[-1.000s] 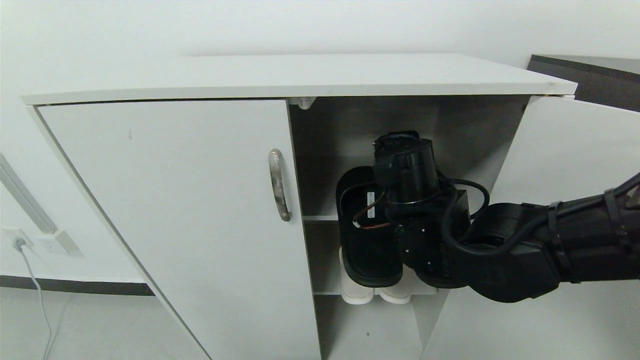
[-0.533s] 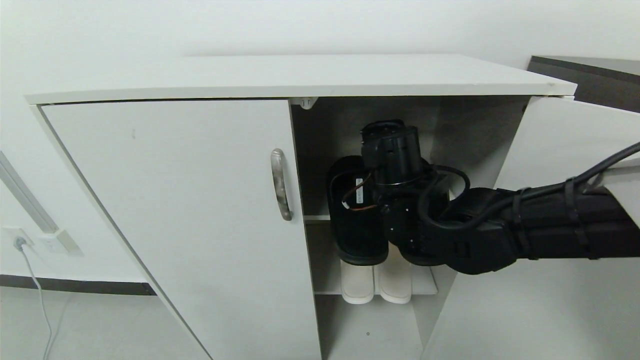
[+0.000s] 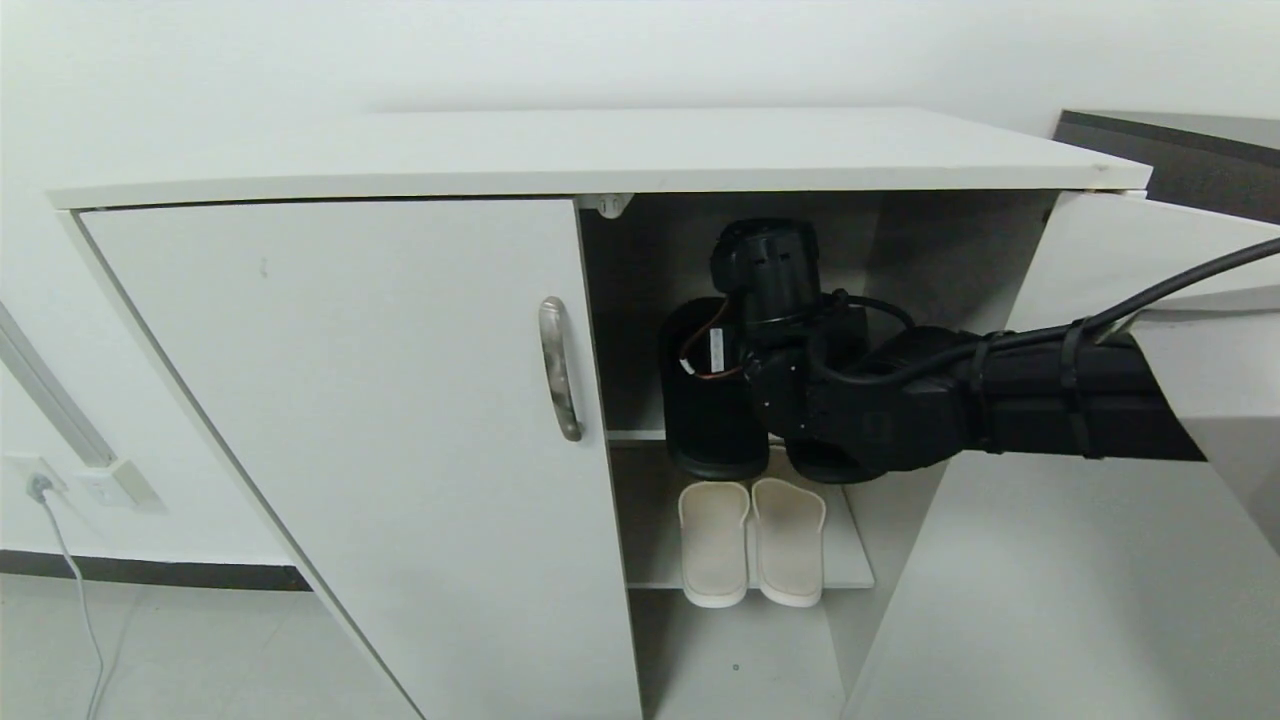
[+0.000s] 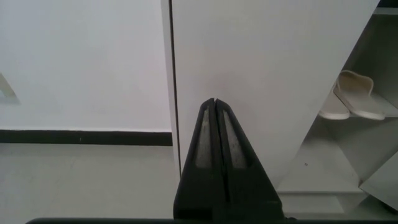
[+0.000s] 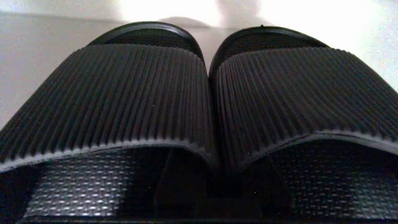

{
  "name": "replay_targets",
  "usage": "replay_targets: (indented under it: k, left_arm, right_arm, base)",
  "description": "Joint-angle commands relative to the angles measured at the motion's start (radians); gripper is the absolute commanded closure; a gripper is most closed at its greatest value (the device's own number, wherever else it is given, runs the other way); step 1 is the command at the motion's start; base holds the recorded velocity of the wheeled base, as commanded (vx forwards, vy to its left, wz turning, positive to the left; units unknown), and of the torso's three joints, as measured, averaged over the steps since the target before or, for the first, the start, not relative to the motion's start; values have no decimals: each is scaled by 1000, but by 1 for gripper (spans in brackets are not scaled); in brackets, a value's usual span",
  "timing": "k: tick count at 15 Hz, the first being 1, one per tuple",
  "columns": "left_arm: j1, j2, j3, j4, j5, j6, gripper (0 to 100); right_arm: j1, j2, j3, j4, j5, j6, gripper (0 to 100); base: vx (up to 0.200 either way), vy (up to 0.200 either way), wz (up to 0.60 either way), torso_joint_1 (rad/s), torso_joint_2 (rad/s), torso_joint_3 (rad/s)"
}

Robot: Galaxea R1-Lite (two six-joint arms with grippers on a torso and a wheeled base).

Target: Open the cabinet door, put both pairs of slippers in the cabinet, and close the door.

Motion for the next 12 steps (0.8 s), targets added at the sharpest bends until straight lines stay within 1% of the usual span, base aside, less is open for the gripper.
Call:
replay_targets:
  k: [1, 4, 12]
  left_arm:
    - [0, 0, 0, 0, 1, 0, 100]
    - [0, 0, 0, 0, 1, 0, 100]
    - [0, 0, 0, 0, 1, 0, 100]
  right_arm:
    - [-16, 41, -67, 16, 2, 0, 100]
    - [-19, 58, -104, 23, 2, 0, 100]
    - [-42, 67, -125, 23, 2, -18, 100]
  base:
    - [0, 0, 0, 0, 0, 0]
    - [0, 0, 0, 0, 0, 0]
    - [0, 0, 0, 0, 0, 0]
